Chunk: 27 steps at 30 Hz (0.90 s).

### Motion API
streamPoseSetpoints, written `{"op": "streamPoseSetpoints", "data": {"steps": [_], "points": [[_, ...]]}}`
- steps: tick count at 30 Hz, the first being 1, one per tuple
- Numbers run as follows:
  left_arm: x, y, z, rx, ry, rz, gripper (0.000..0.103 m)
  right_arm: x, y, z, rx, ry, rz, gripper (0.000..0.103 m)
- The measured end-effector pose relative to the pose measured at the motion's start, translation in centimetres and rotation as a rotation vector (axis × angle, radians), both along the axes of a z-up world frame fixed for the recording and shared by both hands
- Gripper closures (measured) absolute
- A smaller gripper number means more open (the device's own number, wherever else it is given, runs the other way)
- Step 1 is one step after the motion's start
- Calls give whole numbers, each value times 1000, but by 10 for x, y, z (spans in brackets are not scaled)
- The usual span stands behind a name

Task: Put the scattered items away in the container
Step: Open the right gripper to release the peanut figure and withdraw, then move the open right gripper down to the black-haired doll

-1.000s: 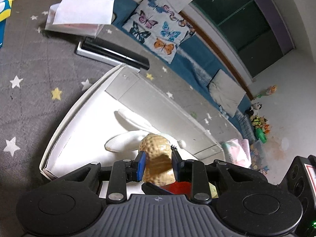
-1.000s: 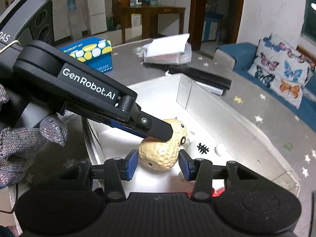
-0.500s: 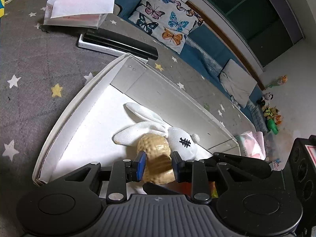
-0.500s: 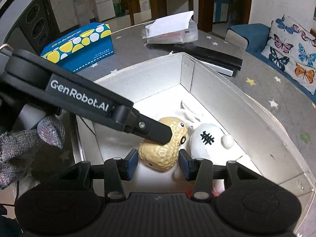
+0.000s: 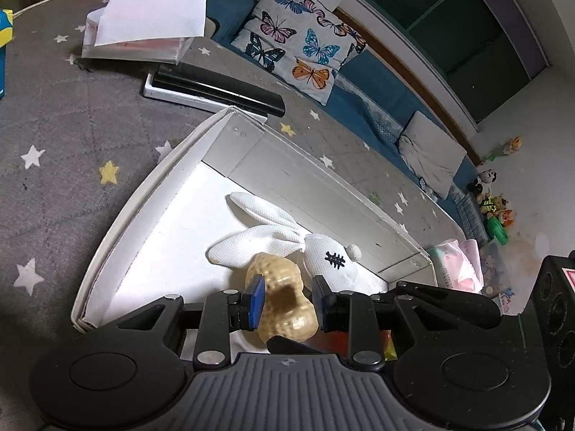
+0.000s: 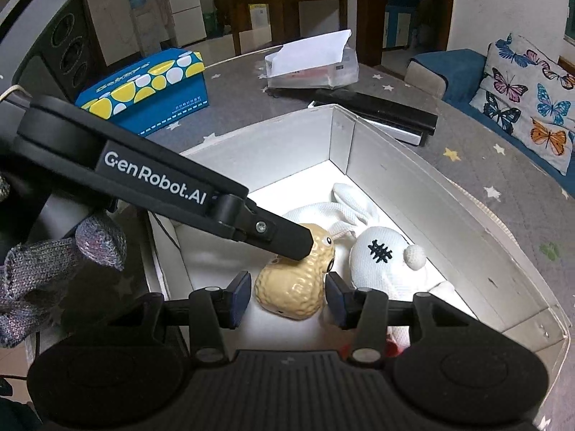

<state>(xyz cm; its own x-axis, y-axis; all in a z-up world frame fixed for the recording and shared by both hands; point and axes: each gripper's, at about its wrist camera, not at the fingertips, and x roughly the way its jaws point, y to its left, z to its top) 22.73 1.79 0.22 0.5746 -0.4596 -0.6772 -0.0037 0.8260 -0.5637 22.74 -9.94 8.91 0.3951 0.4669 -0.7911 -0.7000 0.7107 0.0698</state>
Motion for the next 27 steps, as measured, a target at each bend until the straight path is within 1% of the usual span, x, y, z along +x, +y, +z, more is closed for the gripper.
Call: {"op": "streamPoseSetpoints", "data": {"steps": [5,8,11,18,20,23,27], "points": [[-9,2,10,-4,-31,4,73,-9,-5,12,27,-36,-26,56],[-20,5,19,-5,-59,6,73,-20,-10,23,50,-71,-49,51],[-34,5,26,-2,-85,8,73,-36,-17,34,84,-108,-80,51],[-74,4,41,18,-149,12,73,-83,-33,51,125,-194,-131,51],[-85,3,42,19,-163,12,73,-98,-38,53,137,-217,-148,50],[-102,4,42,17,-175,12,73,-117,-44,54,153,-242,-165,43],[-120,4,36,17,-179,19,73,-142,-49,46,166,-247,-180,43]]}}
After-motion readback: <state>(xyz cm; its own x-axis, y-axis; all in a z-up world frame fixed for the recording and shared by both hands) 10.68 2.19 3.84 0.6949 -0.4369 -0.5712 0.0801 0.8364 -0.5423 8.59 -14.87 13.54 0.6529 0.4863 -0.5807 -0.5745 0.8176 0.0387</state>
